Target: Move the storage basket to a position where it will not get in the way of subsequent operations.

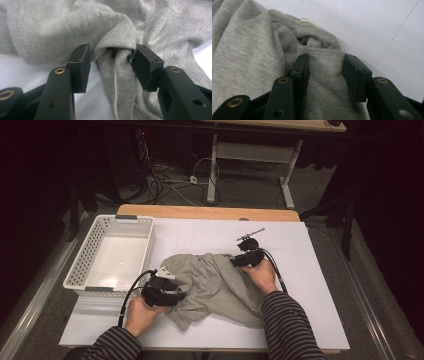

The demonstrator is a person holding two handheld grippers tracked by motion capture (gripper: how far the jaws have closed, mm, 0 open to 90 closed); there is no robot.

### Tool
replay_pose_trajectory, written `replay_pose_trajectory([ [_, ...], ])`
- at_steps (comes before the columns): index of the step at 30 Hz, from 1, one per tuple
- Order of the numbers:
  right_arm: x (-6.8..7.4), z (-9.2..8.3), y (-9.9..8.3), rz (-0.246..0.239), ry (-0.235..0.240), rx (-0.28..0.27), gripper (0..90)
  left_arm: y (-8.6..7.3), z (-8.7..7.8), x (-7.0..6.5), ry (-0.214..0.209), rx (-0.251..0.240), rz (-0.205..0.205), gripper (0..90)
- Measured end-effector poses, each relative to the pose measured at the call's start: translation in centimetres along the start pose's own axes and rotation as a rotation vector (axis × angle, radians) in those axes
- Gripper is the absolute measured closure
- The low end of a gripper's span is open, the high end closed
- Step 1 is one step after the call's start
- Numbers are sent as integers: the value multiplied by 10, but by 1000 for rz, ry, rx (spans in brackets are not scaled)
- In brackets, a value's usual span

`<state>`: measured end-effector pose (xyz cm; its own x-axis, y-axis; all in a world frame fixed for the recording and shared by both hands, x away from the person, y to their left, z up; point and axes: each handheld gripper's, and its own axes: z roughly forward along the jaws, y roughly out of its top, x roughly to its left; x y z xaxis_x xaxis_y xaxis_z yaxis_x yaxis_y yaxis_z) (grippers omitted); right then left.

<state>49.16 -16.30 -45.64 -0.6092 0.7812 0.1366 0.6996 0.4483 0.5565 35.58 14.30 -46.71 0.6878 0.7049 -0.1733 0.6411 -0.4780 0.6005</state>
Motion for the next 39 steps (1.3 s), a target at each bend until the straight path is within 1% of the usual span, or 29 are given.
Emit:
replay_pose_trajectory([
  [1,2,0,1,-13,14,15,601,0,2,1,-4,3,-3,467],
  [2,2,0,1,-13,14,15,601,1,3,1,-6,8,-4,467],
  [3,4,0,0,-22,20,24,648,1,4,2,-9,11,-8,467],
  [5,7,0,0,-63,15,48,775,1,6,2,-12,12,-15,467],
  [7,10,-2,1,-95,4,63,847,1,7,2,-14,15,-11,467],
  [8,10,-2,1,-95,4,63,847,1,7,3,-15,16,-12,467],
  [9,11,-4,1,-111,-8,56,857,1,8,3,-17,17,-13,467],
  [10,11,-4,1,-111,-8,56,857,1,8,2,-16,18,-10,467],
  [11,12,-6,2,-124,-25,46,859,1,8,3,-17,18,-9,467],
  [12,12,-9,2,-126,-39,29,859,1,8,3,-18,17,-11,468],
  [13,10,-18,4,-128,-70,-13,860,1,8,3,-19,16,-11,468],
  [14,10,-18,4,-128,-70,-13,860,1,8,3,-19,16,-11,468],
  [16,7,-30,5,-118,-100,-58,860,1,8,2,-14,18,-12,468],
  [18,2,-43,3,-101,-117,-93,860,2,8,1,-11,18,-15,469],
  [20,-4,-53,-2,-87,-141,-112,860,2,9,1,-10,21,-13,472],
  [21,-11,-61,-9,-69,-158,-125,859,2,9,1,-10,21,-14,481],
  [22,-11,-61,-9,-69,-158,-125,859,2,9,1,-11,20,-15,481],
  [24,-16,-68,-17,-58,-171,-132,859,2,9,1,-11,20,-16,494],
  [26,-21,-73,-27,-40,-160,-135,858,2,9,1,-12,18,-19,499],
  [27,-23,-71,-37,-30,-155,-113,857,2,9,1,-13,17,-20,503],
  [28,-23,-71,-37,-30,-155,-113,857,2,9,1,-13,16,-21,503],
  [30,-23,-64,-45,-26,-138,-80,847,2,10,1,-13,16,-22,507],
  [32,-21,-59,-47,-23,-126,-50,791,2,10,1,-10,17,-19,509],
  [33,-18,-58,-46,-27,-132,-45,751,2,10,1,-10,16,-16,518],
  [35,-11,-60,-41,-38,-146,-53,686,2,10,3,-23,15,-18,546],
  [36,-7,-62,-38,-49,-156,-68,663,3,10,3,-30,14,-19,548],
  [37,2,-66,-30,-57,-172,-96,641,3,10,3,-33,12,-19,564],
  [38,2,-66,-30,-57,-172,-96,641,3,10,3,-37,13,-19,564],
  [39,6,-68,-27,-64,-173,-122,637,3,10,3,-38,13,-18,572],
])
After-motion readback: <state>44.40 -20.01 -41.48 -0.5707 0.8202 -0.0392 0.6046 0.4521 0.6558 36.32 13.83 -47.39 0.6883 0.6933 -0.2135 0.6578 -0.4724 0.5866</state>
